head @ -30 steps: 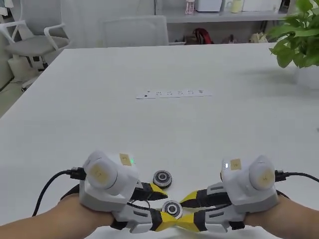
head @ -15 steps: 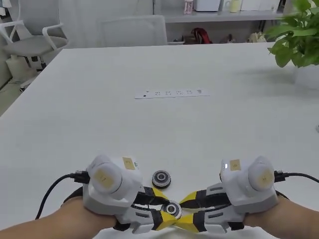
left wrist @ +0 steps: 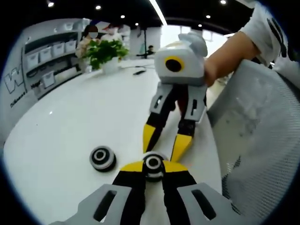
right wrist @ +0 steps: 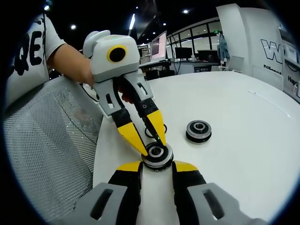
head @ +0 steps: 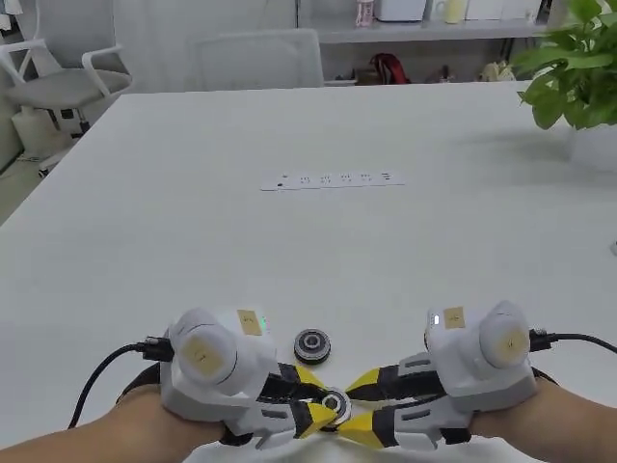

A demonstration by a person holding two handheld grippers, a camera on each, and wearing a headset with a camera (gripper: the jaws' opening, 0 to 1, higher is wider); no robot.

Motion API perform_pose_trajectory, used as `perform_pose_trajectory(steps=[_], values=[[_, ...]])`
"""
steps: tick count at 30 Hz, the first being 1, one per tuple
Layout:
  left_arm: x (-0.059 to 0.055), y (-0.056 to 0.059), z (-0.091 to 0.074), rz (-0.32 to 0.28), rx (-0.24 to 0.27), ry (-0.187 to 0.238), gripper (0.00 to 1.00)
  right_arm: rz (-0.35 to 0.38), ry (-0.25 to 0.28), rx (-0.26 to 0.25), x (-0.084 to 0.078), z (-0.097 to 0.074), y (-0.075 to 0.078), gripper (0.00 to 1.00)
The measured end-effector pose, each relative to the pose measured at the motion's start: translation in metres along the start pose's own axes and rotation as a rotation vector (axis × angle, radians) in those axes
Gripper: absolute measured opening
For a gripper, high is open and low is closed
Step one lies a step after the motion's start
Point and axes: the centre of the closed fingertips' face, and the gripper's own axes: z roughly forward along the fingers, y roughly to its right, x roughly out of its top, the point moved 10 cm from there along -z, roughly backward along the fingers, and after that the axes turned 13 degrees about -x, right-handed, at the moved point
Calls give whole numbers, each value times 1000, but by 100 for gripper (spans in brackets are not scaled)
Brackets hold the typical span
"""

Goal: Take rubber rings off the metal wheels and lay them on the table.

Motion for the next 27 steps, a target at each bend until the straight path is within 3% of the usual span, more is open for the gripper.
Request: perform_pose_trajectory(steps=[10,27], values=[[-1,1,-1,0,15,4,13,-16,5,-9,2,5,-3,25],[-3,1,-3,0,24,11,13,-4,-3,-15,-1,-1,0,19]])
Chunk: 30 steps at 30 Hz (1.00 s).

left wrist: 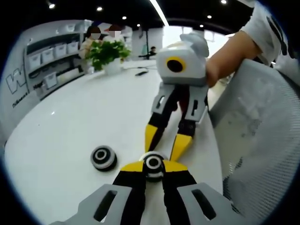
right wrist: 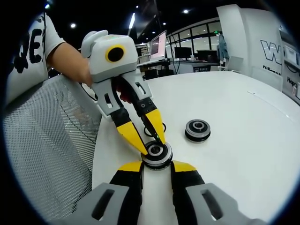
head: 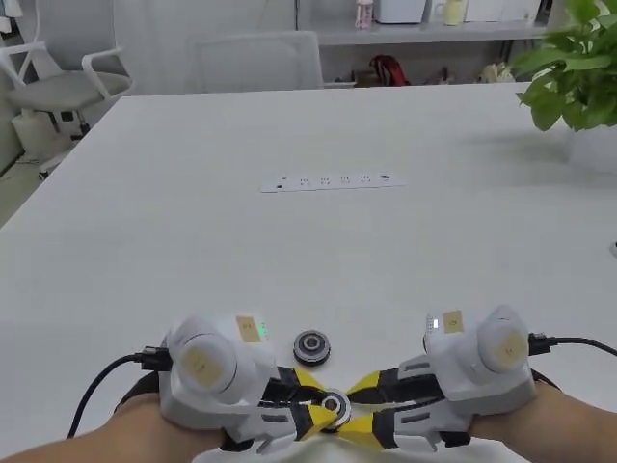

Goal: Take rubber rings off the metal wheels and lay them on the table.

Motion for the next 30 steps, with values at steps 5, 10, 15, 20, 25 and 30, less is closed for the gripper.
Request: perform_pose_trajectory(steps=[5,10,15,20,25,30], values=[[0,0,0,-3,2,2,13,10,-1,1,-1,-1,0,18],[-1,0,0,-6,6,2,13,19,-4,3,-1,-2,1,16],[-1,1,0,-11,9,3,13,16,-6,4,-1,-4,1,13],[-1,1,0,-25,11,10,13,8,-6,4,-1,-4,0,11],[-1,1,0,-28,15,13,13,8,-7,5,-1,-5,1,11],[-1,1,0,-29,17,12,13,8,-8,4,-3,-5,2,8]])
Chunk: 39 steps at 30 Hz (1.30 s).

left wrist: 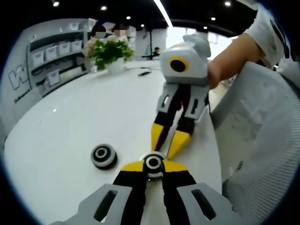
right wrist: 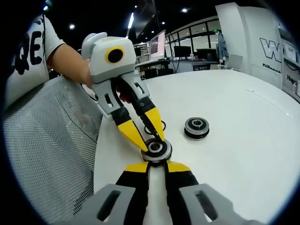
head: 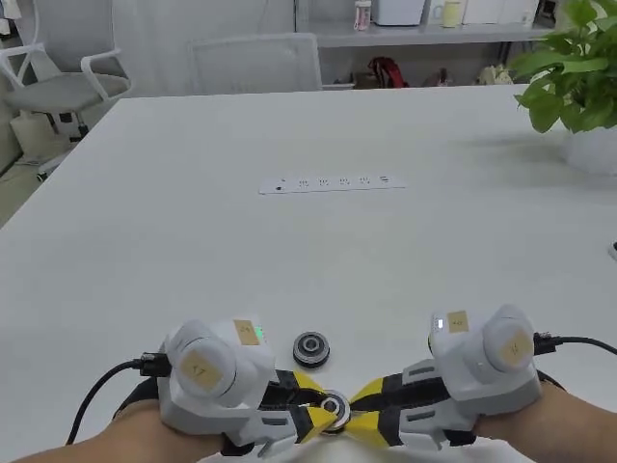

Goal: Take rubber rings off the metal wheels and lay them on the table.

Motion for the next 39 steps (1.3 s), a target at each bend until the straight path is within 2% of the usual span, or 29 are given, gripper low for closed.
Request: perform_pose_trajectory(steps=[1,2,9,18,23,28,31,39], values=[[0,0,0,0,0,0,13,-3,-7,-22,-1,-1,2,4],[0,0,0,0,0,1,13,12,-1,-18,-1,-1,3,1],[0,0,0,3,3,0,13,36,-12,-18,-1,0,2,0],[0,0,1,17,5,-12,12,157,-26,-21,-3,-2,5,0],[1,0,1,22,4,-18,12,241,-4,-23,-3,-5,9,0],[1,0,1,25,5,-22,12,277,1,-22,-3,-5,10,0],[2,1,1,23,7,-27,12,321,25,-22,0,-6,12,0],[2,1,1,19,17,-34,12,345,28,-17,2,-5,10,0]])
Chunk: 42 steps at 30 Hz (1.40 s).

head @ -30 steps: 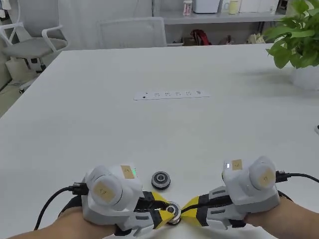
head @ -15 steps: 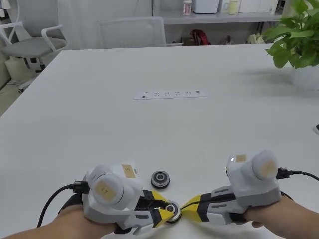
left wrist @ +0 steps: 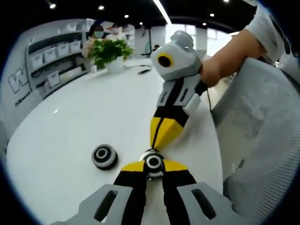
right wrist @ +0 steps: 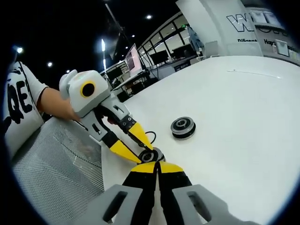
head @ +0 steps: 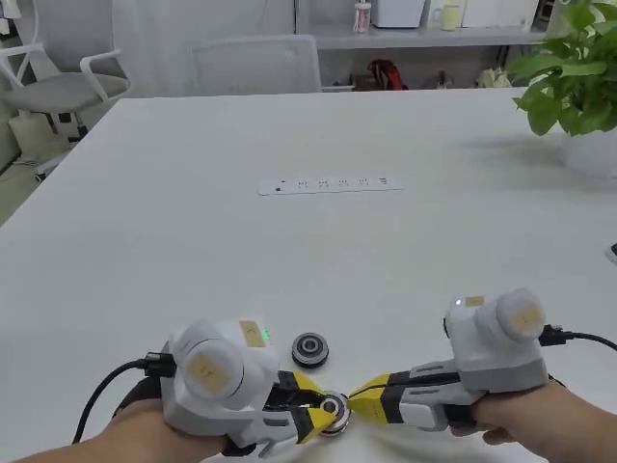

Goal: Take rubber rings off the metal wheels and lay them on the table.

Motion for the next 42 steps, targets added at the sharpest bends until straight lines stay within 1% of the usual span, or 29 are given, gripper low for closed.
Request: perform_pose_trajectory(steps=[5,8,21,42], values=[[0,0,0,-1,5,-2,12,6,4,3,0,0,0,0],[0,0,0,-1,8,-4,12,-14,5,4,1,0,-2,0],[1,2,1,4,13,-10,12,-26,4,19,2,0,-6,0],[1,2,1,11,10,-12,12,-24,10,50,3,2,-11,0]])
